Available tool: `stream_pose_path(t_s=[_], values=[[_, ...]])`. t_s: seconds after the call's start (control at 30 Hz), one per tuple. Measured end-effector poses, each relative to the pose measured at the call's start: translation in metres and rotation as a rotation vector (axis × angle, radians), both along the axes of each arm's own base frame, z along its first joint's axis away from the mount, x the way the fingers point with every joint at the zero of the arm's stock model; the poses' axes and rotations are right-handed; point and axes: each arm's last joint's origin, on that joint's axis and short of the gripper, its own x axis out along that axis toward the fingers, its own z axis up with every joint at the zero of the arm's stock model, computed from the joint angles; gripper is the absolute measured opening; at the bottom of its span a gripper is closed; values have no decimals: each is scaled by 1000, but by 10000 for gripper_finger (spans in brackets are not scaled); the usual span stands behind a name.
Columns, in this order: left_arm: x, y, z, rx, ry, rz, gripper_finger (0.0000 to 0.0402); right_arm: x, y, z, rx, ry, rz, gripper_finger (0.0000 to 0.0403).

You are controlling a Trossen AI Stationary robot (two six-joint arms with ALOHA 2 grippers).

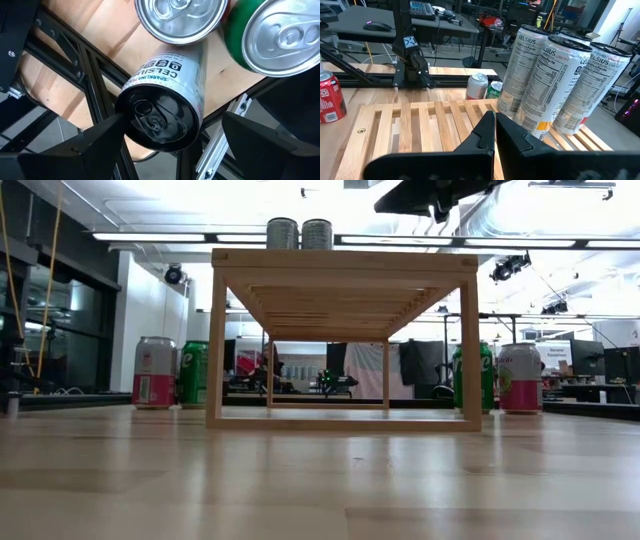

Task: Place canned beverage on shelf
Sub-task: Put the white pink soda can aligned with the other white pink soda cans on the shelf

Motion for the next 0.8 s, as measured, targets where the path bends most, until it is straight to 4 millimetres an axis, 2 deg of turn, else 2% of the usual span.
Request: stream_pose_path(t_s=[0.17,0.4,0.57,0.8], values=[[6,2,4,-5,-41,-17,321,0,0,0,0,-1,0,0],[10,2,21,0,-112,-42,321,0,0,0,0,0,0,0],[2,7,24,68,-67,-54,321,0,0,0,0,1,0,0],[-9,-1,23,61,-59,-85,321,0,0,-1,0,11,0,0]])
